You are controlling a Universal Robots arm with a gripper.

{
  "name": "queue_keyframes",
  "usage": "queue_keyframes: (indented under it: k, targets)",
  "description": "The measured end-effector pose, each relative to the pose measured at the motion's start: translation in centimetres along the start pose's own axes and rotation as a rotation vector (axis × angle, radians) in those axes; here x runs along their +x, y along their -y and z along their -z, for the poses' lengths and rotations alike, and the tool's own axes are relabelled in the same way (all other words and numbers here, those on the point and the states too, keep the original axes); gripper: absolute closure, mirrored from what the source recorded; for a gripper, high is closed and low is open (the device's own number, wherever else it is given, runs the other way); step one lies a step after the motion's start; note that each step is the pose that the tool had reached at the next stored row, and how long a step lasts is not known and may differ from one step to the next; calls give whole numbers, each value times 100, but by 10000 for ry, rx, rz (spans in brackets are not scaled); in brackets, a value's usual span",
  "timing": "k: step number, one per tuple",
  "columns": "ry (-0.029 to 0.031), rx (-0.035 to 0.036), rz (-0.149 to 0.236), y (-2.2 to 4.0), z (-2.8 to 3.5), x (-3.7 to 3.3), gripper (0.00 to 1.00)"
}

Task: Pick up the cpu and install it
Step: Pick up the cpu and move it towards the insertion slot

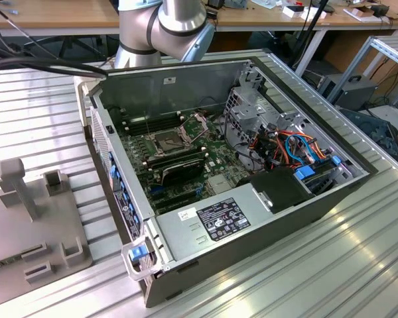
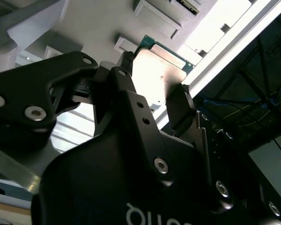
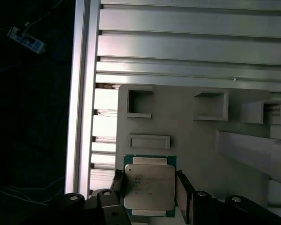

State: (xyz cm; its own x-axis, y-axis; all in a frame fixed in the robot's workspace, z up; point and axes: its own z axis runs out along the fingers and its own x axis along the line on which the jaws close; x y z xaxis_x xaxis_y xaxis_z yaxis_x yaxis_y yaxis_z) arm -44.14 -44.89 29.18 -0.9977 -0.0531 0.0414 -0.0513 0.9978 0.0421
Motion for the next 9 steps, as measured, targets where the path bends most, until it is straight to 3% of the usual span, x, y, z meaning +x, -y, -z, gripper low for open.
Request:
queue_keyframes:
  k: [9]
  targets:
    - [1, 0, 0, -2, 44, 2, 47]
